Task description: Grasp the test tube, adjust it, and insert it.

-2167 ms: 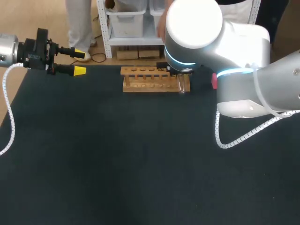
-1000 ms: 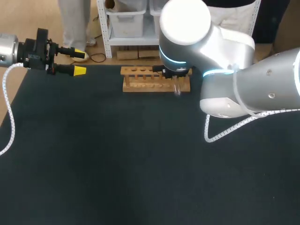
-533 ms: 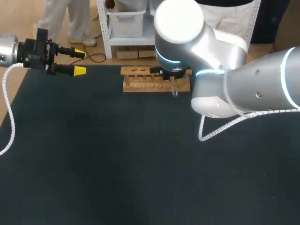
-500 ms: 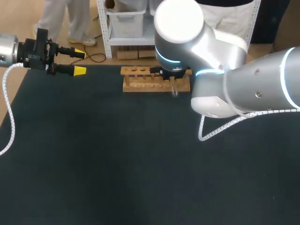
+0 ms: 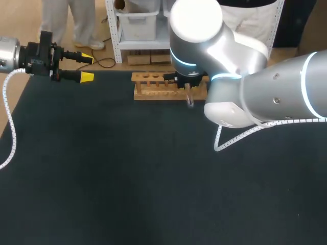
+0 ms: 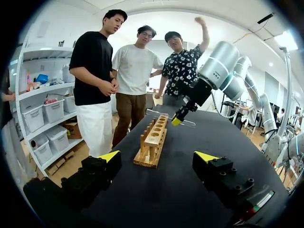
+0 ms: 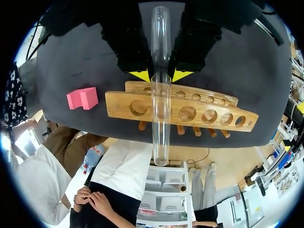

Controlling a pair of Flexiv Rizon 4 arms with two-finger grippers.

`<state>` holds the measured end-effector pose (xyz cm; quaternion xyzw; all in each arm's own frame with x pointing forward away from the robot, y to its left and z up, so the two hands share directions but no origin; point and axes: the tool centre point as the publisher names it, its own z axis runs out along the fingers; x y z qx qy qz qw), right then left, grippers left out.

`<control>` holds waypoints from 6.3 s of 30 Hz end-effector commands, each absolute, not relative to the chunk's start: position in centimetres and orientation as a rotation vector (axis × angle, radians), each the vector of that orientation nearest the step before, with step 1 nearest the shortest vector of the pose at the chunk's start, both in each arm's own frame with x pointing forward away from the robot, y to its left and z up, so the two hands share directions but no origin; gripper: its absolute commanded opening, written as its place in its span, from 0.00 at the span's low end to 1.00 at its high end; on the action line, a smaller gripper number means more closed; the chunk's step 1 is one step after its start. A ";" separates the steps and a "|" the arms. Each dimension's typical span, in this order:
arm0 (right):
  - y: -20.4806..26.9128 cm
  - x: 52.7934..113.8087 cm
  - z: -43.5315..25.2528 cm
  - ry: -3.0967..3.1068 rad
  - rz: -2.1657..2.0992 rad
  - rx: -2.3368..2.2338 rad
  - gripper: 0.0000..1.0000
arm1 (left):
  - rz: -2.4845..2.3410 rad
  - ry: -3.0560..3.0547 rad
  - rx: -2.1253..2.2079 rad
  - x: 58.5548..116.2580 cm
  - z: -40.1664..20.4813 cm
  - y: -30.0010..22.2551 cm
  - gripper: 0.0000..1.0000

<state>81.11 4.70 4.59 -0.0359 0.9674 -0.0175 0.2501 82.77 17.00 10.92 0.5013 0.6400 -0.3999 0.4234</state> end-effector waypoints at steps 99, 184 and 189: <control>3.0 75.4 12.2 2.551 -0.043 -0.006 0.00 | -0.997 1.601 1.253 82.6 10.9 17.0 1.00; 5.4 80.1 5.4 2.713 -0.002 -0.144 0.00 | -0.997 1.601 1.253 82.6 10.9 17.0 1.00; 5.5 80.4 5.2 2.717 -0.002 -0.149 0.00 | -0.997 1.601 1.253 82.6 10.9 17.0 1.00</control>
